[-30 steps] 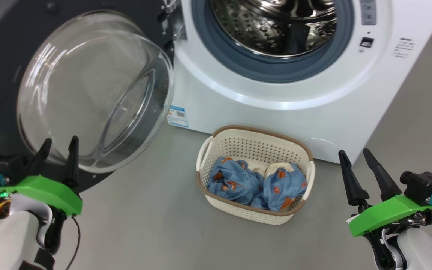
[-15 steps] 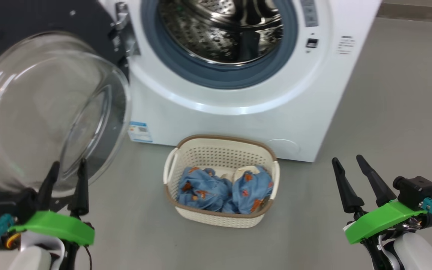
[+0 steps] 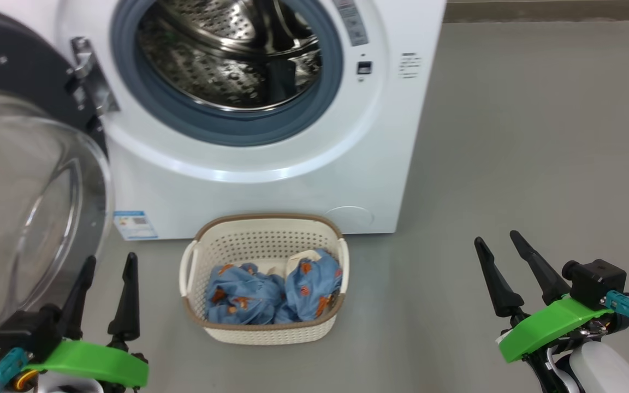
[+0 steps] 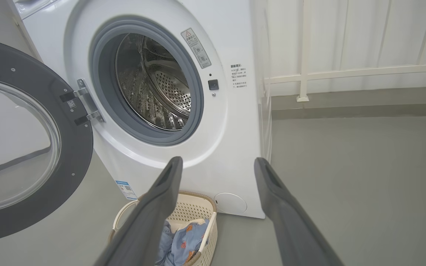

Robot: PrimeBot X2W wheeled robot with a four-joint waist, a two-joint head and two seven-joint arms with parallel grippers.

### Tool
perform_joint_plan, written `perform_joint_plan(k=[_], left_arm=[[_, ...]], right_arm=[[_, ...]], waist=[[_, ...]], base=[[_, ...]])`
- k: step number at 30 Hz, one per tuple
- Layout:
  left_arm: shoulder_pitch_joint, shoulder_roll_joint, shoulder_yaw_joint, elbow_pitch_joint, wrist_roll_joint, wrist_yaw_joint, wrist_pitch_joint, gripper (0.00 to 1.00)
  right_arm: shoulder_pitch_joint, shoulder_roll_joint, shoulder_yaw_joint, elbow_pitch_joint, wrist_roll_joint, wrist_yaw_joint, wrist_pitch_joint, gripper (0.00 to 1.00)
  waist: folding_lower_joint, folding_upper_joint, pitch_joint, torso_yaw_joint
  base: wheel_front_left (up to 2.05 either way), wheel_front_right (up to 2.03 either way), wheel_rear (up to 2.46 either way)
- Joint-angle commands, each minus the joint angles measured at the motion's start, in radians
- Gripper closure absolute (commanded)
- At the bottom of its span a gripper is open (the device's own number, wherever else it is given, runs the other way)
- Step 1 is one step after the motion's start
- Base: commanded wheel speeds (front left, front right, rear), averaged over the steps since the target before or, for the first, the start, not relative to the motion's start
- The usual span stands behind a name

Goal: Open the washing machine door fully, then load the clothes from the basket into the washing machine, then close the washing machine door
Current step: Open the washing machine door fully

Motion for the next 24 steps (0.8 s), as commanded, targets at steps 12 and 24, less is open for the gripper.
perform_joint_plan(k=[12,24], left_arm=[[0.047,0.029,0.041,-0.107,0.009,0.032,-0.007,0.0],[0.056,0.037,0.035,-0.112,0.004,0.035,-0.002,0.0]], right_arm=[[-0.038,-0.04,0.014,-0.029,-0.024,0.006,-0.012,0.0],[-0.039,-0.043,-0.022,-0.045,-0.042,0.006,-0.012,0.0]], waist=[[-0.0001,0.0,-0.017,-0.11],[-0.0001,0.0,-0.015,-0.116]], base=[[0.0,0.0,0.0],[0.0,0.0,0.0]])
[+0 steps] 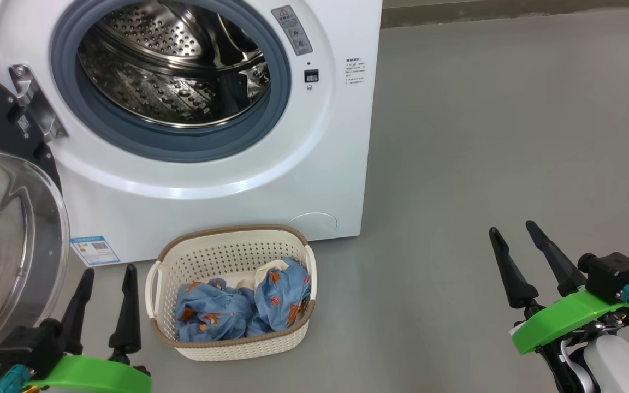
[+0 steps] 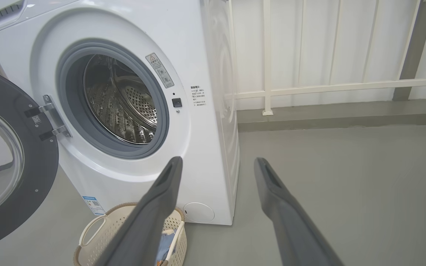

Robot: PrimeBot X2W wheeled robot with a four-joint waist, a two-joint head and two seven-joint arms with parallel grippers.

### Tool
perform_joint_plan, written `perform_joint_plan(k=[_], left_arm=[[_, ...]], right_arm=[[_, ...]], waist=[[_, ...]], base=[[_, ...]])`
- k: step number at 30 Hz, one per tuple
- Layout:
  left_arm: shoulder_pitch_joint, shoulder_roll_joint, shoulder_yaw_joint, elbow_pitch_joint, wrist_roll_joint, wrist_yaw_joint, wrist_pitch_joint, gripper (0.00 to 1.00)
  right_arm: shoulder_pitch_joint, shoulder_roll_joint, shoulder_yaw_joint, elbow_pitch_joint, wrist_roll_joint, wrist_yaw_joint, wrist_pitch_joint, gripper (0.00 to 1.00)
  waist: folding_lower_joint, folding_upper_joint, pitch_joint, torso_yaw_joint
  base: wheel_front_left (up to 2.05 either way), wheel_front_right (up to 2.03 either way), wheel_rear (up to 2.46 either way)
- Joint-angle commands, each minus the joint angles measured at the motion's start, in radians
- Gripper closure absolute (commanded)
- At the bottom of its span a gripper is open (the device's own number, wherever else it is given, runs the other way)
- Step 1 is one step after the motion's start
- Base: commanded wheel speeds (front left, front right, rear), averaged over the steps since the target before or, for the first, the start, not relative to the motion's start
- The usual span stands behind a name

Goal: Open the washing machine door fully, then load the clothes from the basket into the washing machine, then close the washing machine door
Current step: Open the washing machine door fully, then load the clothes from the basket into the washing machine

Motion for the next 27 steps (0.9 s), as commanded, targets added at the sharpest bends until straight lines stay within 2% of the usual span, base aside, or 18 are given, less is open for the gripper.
perform_joint_plan(k=[1,27], left_arm=[[-0.015,0.03,0.035,-0.027,0.003,0.002,-0.004,0.0],[-0.027,0.032,0.022,-0.016,-0.003,-0.001,-0.006,0.0]], right_arm=[[-0.035,-0.017,0.005,-0.025,-0.022,0.006,-0.012,0.0],[-0.031,-0.011,-0.02,-0.033,-0.035,0.006,-0.012,0.0]], waist=[[0.0,-0.0001,0.001,0.002],[0.0,-0.0001,0.013,0.029]], base=[[0.0,0.0,0.0],[0.0,0.0,0.0]])
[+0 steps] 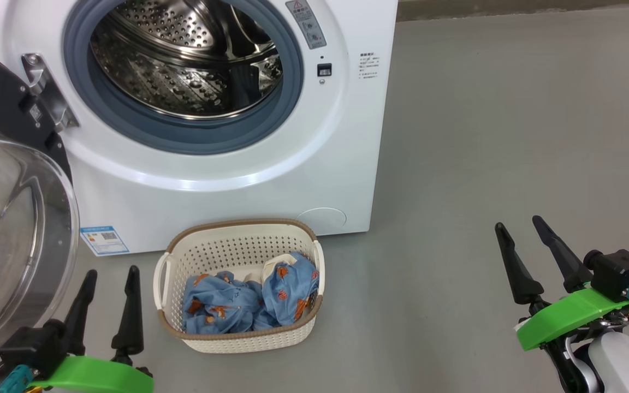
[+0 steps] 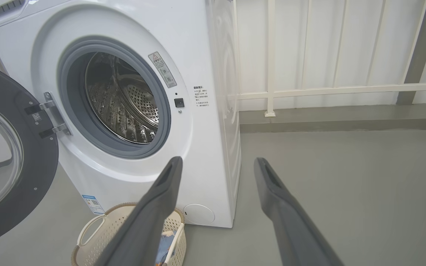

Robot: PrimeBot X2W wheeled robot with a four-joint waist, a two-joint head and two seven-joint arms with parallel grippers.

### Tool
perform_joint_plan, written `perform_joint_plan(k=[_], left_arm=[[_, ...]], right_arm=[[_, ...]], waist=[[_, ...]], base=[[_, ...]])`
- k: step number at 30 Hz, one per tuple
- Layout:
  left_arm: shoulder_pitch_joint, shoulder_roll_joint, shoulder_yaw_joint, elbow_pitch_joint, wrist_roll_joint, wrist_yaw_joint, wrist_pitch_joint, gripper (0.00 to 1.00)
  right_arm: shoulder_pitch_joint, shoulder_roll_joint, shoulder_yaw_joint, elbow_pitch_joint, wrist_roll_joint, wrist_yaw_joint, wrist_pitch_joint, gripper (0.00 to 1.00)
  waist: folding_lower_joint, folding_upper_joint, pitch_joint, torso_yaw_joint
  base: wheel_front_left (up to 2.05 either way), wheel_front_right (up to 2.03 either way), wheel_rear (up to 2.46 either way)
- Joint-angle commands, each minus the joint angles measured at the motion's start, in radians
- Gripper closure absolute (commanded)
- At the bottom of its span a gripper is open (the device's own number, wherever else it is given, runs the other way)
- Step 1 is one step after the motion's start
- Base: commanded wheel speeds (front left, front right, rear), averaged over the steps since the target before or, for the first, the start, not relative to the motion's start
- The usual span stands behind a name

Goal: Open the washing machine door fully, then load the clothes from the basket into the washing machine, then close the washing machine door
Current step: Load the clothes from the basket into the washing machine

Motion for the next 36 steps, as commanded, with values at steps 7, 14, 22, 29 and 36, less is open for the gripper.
perform_joint_plan(k=[7,14,22,29,36], left_arm=[[-0.026,0.033,0.033,-0.021,-0.001,0.001,-0.007,0.0],[-0.025,0.034,0.031,-0.024,-0.002,0.005,-0.007,0.0],[-0.027,0.035,0.027,-0.027,-0.006,0.002,-0.008,0.0],[-0.028,0.035,0.024,-0.027,-0.008,0.003,-0.008,0.0],[-0.032,0.036,0.02,-0.023,-0.011,0.003,-0.008,0.0]], right_arm=[[-0.031,-0.009,0.009,-0.026,-0.008,0.006,-0.012,0.0],[-0.031,-0.007,0.009,-0.026,-0.007,0.006,-0.012,0.0],[-0.03,-0.007,0.008,-0.026,-0.007,0.006,-0.012,0.0],[-0.029,-0.006,0.007,-0.025,-0.006,0.006,-0.012,0.0],[-0.031,-0.006,0.007,-0.024,-0.006,0.006,-0.012,0.0]], waist=[[0.0,0.0,0.002,0.001],[0.0,0.0,0.003,0.001],[0.0,0.0,0.002,0.003],[0.0,0.0,0.002,0.006],[0.0,0.0,0.005,0.012]], base=[[0.0,0.0,0.0],[0.01,-0.01,0.0],[0.7,-0.7,0.0],[1.68,-1.68,0.0],[2.1,-2.1,0.0]])
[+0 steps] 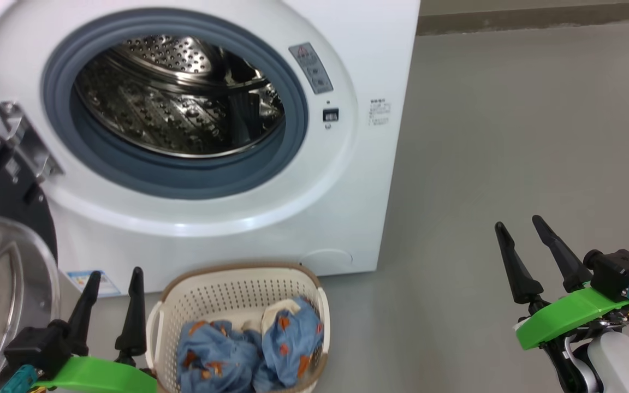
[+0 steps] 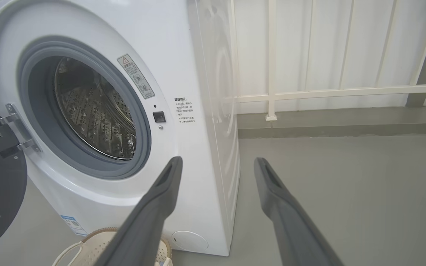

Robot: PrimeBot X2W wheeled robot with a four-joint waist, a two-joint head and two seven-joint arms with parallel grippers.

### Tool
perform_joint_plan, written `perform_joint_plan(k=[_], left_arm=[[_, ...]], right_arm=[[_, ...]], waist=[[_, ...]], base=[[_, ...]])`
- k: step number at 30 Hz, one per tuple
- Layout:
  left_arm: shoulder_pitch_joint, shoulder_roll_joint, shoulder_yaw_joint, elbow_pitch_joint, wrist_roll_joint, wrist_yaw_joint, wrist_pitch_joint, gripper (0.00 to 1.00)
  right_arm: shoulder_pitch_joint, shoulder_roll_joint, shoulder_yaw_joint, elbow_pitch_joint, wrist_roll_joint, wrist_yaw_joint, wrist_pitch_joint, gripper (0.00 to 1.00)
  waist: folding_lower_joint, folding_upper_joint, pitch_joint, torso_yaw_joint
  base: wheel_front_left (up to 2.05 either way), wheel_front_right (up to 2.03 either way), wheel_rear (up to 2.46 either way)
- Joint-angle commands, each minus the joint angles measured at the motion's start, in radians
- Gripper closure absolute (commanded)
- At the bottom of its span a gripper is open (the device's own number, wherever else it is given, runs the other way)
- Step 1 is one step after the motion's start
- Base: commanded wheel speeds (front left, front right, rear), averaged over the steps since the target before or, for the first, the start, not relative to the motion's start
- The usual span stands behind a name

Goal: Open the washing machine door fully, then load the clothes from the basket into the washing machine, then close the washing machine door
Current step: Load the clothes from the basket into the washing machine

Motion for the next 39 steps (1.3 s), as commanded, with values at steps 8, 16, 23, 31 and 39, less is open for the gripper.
perform_joint_plan(k=[8,16,23,31,39], left_arm=[[-0.034,0.032,0.032,-0.019,-0.012,0.001,-0.009,0.0],[-0.036,0.034,0.027,-0.016,-0.012,0.002,-0.009,0.0],[-0.035,0.037,0.021,-0.016,-0.011,0.006,-0.008,0.0],[-0.033,0.039,0.017,-0.016,-0.011,0.011,-0.008,0.0],[-0.035,0.041,0.017,-0.017,-0.013,0.014,-0.008,0.0]], right_arm=[[-0.032,-0.011,0.017,-0.022,-0.007,0.006,-0.012,0.0],[-0.033,-0.014,0.026,-0.019,-0.003,0.006,-0.012,0.0],[-0.034,-0.015,0.03,-0.017,-0.002,0.006,-0.012,0.0],[-0.033,-0.016,0.032,-0.017,-0.002,0.006,-0.012,0.0],[-0.037,-0.016,0.03,-0.017,-0.002,0.006,-0.012,0.0]], waist=[[-0.0002,0.0,-0.001,0.007],[-0.0002,0.0,-0.002,0.01],[-0.0002,0.0,-0.005,0.01],[-0.0002,0.0,-0.007,0.011],[-0.0002,0.0,0.001,0.011]], base=[[1.35,-1.35,0.0],[0.27,-0.27,0.0],[0.0,0.0,0.0],[0.0,0.0,0.0],[0.0,0.0,0.0]])
